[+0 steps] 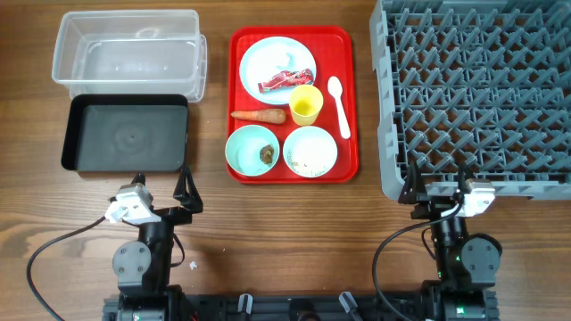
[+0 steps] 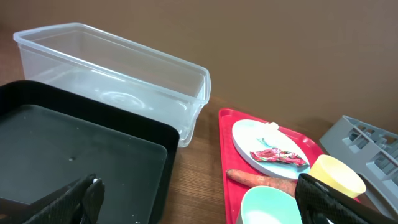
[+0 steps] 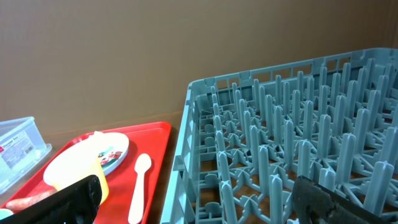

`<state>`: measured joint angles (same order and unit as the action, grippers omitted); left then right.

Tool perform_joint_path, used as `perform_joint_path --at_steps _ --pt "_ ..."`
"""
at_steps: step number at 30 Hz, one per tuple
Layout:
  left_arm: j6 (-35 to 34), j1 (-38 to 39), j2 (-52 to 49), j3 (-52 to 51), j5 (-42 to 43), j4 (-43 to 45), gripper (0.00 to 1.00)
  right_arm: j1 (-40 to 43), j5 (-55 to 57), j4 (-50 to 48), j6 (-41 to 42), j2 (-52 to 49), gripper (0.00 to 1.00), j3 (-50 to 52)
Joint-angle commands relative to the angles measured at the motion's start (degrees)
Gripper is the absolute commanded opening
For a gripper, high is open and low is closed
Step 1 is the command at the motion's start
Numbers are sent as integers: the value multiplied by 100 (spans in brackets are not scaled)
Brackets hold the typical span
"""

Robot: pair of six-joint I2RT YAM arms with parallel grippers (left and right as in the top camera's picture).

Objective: Sort waste into correct bins and load items into the dishwasher rack
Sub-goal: 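Raise both grippers from the rest pose toward the table, then reach the left gripper to the white plate and grasp the crumpled tissue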

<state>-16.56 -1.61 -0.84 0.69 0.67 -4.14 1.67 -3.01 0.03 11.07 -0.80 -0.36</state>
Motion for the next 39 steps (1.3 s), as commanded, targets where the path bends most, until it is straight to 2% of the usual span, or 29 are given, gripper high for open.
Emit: perform_joint_path --at_steps 1,7,10,13,19,25,29,32,39 --pt "133 22 46 -37 -96 4 100 17 -74 -13 48 -24 100 7" --pt "72 22 46 -37 129 109 100 17 -76 -33 208 -33 100 7" --pt "70 22 46 -37 546 282 100 17 -76 -197 754 -33 100 4" --pt "70 22 46 -37 846 516 100 17 -175 -629 1316 -33 100 4" --pt "68 22 46 -28 852 1211 100 17 -551 -1904 1473 -33 100 -13" --pt "76 22 -118 459 850 1287 100 17 -619 -2197 1591 -87 100 -393" --pt "76 22 -807 1198 852 1274 100 17 -841 -2203 1495 -337 100 -841" --pt "151 22 -1661 2011 922 1058 100 17 -1287 -2186 1012 -769 100 -1325" --pt "570 24 -4312 4752 1565 -343 100 17 -2468 -1954 474 -2586 100 -2774"
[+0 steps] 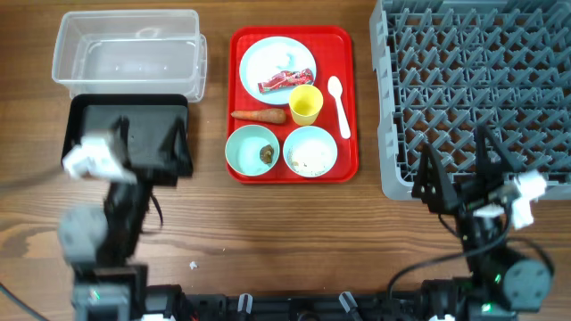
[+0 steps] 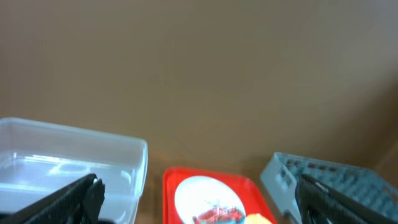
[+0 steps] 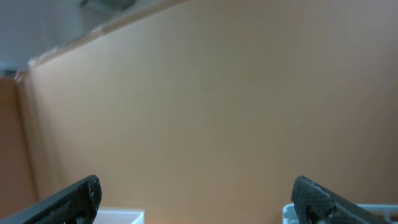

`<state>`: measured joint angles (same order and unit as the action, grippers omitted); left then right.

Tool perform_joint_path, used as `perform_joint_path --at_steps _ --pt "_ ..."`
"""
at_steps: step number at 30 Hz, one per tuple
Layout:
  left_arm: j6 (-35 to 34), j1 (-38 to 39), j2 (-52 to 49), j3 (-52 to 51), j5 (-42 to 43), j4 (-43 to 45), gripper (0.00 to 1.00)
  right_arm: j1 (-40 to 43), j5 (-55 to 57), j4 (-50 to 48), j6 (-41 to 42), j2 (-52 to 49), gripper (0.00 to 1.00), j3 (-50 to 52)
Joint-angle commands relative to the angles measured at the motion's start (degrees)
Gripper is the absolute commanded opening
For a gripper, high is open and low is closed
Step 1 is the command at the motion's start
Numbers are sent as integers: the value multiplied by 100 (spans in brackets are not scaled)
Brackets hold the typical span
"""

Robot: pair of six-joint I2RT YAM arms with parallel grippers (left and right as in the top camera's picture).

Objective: Sort waste into correct bins and load items into the dishwasher rack
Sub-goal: 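Reach the left gripper to the white plate and grasp the crumpled tissue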

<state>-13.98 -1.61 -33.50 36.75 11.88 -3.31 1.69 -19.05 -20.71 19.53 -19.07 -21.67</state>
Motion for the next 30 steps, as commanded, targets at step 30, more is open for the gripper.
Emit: perform_joint_path --at_steps 30 --pt "1084 1753 -9368 9853 715 -5608 100 15 -323 6712 -1947 -5088 100 -5547"
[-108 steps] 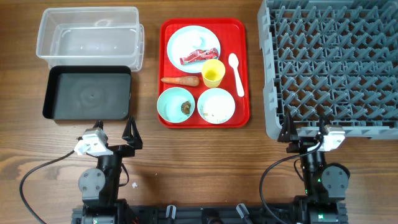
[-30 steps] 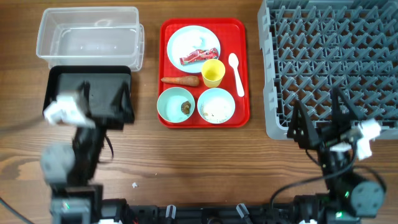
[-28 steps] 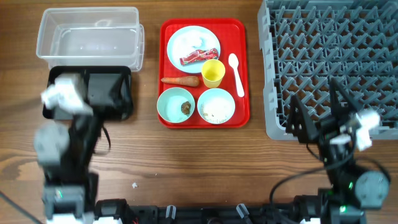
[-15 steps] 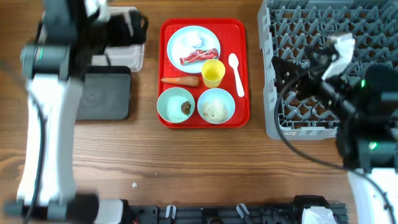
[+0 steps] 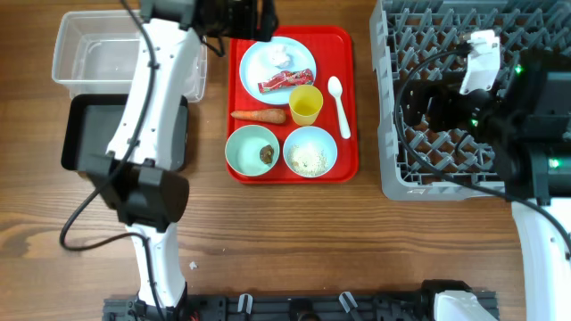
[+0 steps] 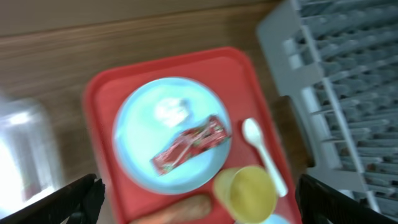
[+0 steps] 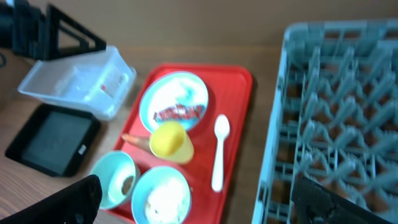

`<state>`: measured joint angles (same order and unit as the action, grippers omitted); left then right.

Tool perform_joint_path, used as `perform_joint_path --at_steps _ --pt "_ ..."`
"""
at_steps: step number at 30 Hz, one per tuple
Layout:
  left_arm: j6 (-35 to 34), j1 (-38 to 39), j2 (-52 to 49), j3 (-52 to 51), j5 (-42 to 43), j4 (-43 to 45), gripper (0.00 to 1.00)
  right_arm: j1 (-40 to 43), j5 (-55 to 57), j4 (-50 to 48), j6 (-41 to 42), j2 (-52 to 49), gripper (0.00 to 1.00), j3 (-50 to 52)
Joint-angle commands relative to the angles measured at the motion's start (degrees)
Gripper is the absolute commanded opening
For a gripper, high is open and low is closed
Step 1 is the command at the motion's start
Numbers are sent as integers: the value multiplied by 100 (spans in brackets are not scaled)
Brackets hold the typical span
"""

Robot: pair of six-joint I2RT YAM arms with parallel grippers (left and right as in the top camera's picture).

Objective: Sort waste into correct bins and load items into the dishwasher rack
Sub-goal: 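Reach the left gripper to the white plate and grasp the crumpled tissue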

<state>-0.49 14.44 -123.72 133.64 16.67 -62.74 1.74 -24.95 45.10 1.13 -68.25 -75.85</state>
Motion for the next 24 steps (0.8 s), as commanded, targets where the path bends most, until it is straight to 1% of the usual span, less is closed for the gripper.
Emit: perform_joint_path --at_steps 1,2,4,10,13,19,21,24 --pt "-691 195 -487 164 -201 487 100 11 267 188 -107 -199 100 -129" --pt "-1110 234 -634 164 -638 612 100 11 264 271 -107 -240 100 -129" --pt "-1519 323 -960 164 -1128 826 100 11 269 435 -114 -313 100 -129" --pt "-2107 581 -1867 164 -1513 1202 100 11 269 857 -199 -435 100 -129" --pt "-2098 717 -2133 164 -1530 1397 100 11 271 922 -267 -442 100 -127" --pt "-2100 898 -2524 162 -1530 1823 88 11 271 933 -264 -442 100 -127" --pt "-2105 931 -2603 162 -1598 1823 80 11 271 962 -264 -442 100 -127" --pt "-2105 942 -2634 157 -1794 1818 74 11 271 953 -264 -442 100 -105"
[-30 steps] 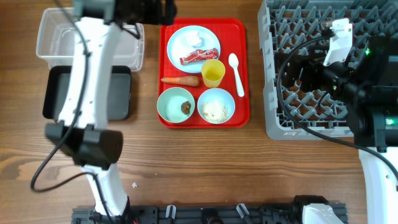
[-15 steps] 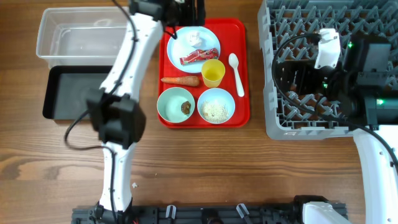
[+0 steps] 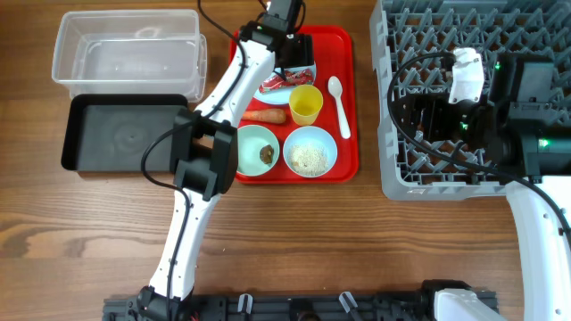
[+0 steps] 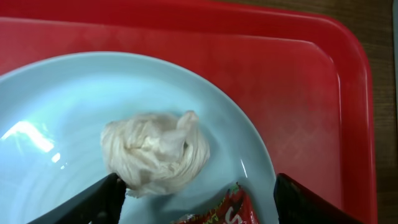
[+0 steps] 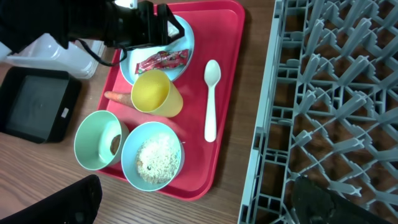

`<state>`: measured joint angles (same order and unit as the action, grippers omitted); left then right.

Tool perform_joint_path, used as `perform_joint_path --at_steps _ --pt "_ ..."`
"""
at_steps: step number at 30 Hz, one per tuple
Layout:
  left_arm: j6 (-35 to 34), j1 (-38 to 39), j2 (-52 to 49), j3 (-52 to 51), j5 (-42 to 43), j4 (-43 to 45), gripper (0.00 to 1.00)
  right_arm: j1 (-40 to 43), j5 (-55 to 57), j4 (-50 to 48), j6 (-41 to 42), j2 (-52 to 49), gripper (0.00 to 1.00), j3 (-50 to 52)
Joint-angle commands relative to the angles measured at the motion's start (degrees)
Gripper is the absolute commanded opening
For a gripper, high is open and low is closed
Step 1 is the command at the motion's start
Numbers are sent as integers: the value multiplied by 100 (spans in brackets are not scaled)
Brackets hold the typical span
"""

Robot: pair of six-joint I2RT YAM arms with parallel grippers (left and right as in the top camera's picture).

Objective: Sort waste into correct bins and load items into the dishwasher rack
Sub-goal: 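Reach the left gripper to the white plate and grasp the crumpled tissue, then carry the tissue left and drop it into the clear bin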

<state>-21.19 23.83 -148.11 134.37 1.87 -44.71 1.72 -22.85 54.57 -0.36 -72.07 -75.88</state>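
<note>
My left gripper (image 4: 199, 186) is open, low over the pale blue plate (image 4: 56, 93) at the far end of the red tray (image 4: 292, 74). A crumpled white tissue (image 4: 155, 155) lies on the plate between its fingers, and a red wrapper (image 4: 231, 208) lies just beside it. My right gripper (image 5: 198, 186) hangs open over the near left edge of the grey dishwasher rack (image 3: 473, 36). On the tray are a yellow cup (image 3: 305, 104), a white spoon (image 3: 339, 105), a carrot (image 3: 259, 115), a green bowl (image 3: 251, 150) with a scrap and a bowl of rice (image 3: 310, 152).
A clear plastic bin (image 3: 129, 53) stands at the far left, with a black tray (image 3: 125, 134) in front of it. The rack fills the right side. The left arm stretches from the near edge across the tray's left side.
My left gripper was high above the tray's far end and is now down at the plate, with the tissue between its open fingers. The right gripper has shifted slightly over the rack's left edge.
Both arms were folded at the table's near edge, grippers open. Then both were raised, their cameras facing the back wall. Then the left one was above the tray's far end and the right one over the rack. Now the left is at the plate.
</note>
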Motion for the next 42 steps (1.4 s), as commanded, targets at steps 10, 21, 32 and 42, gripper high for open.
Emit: perform_joint_path --at_steps 10,21,32,42 --pt "-33 2 -334 85 -588 0 60 13 61 -9 -116 -72 100 -61" --pt "-31 0 -354 83 -586 42 4 13 59 -9 -111 -74 100 -61" --pt "-31 -254 942 92 -586 -289 4 13 61 -33 -114 -74 100 -61" --pt "-372 -1342 1556 61 -1394 -1279 4 13 59 -199 -111 -74 100 -61"
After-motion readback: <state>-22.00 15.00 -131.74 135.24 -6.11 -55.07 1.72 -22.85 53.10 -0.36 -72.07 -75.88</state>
